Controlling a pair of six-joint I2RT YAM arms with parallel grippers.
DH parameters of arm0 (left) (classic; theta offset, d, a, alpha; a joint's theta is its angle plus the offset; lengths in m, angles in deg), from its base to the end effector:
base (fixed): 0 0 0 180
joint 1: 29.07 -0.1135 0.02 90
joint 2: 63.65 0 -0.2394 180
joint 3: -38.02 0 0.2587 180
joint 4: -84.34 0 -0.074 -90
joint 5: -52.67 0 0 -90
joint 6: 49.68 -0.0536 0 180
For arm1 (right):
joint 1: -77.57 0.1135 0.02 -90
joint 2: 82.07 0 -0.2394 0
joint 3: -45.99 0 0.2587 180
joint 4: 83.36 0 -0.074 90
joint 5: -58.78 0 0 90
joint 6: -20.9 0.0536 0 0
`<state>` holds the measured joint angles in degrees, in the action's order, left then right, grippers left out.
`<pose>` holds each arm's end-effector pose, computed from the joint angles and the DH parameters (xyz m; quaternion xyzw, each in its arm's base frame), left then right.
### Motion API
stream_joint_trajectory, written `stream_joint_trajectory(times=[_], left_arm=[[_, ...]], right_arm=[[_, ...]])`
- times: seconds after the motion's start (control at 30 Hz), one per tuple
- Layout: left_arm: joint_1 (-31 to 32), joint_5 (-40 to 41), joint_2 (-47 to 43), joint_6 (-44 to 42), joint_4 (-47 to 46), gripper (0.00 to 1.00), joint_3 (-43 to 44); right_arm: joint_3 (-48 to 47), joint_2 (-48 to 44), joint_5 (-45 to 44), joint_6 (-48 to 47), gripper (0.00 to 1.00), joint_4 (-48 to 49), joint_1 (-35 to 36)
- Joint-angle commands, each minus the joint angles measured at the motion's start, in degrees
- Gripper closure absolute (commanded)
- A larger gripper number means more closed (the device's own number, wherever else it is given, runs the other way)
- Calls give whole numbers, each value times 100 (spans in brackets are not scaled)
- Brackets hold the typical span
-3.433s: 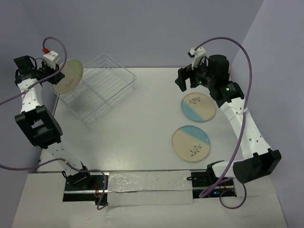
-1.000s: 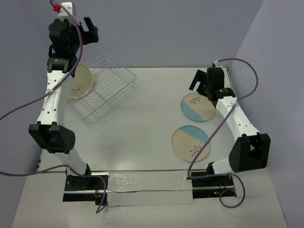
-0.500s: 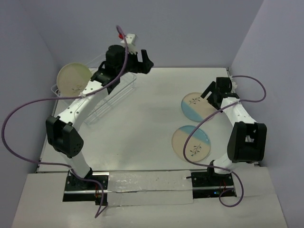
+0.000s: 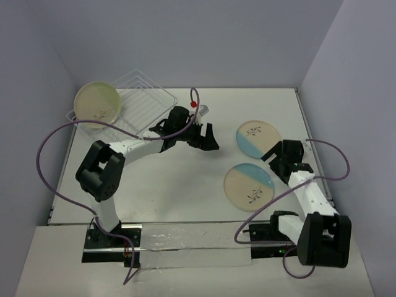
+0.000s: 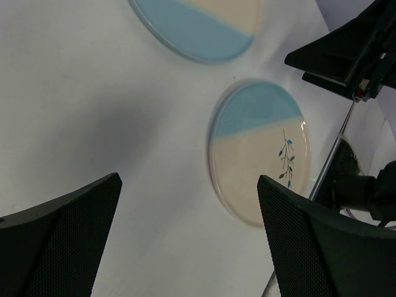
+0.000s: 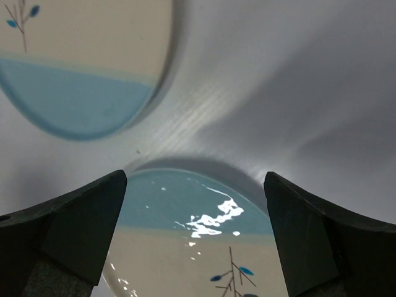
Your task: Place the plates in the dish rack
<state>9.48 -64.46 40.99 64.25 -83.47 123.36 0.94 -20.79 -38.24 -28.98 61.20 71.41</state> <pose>0.3198 -0.2861 0.1961 0.2216 0.8266 -0.4213 0.3001 0.2302 -0.0314 0.1514 0.3890 0.8591 0.0404 0.3303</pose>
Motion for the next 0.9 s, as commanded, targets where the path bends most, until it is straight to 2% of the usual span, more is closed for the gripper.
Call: stream_joint_trajectory(times=[0.0, 0.07, 0.17, 0.23, 0.37, 0.5, 0.67, 0.73, 0.87], left_arm=[[457, -396, 124, 73, -522, 1, -14], [697, 12, 225, 25, -408, 1, -239], [804, -304, 374, 173, -618, 1, -347], [884, -518, 503, 88, -694, 6, -364], [1057, -381, 835, -195, -289, 19, -80], [1260, -135, 1214, -288, -1, 23, 119], [1330, 335, 1199, -297, 47, 25, 106], [1451, 528, 1301, -389, 194, 32, 244], [1646, 1238, 1649, -539, 739, 55, 648]], right_arm=[[531, -642, 121, 245, 0, 63, -70], [721, -829, 201, 277, 0, -272, -95], [827, -908, 308, 269, 0, -540, -96], [884, -988, 562, 263, 0, -678, -103], [1004, -1224, 544, 445, 0, -869, -111], [1038, -1218, 649, 474, 1, -873, -113], [1029, -979, 943, 352, 2, -838, -113], [1029, -886, 1080, 298, 3, -744, -113], [1029, -829, 1442, 241, 4, -554, -113]])
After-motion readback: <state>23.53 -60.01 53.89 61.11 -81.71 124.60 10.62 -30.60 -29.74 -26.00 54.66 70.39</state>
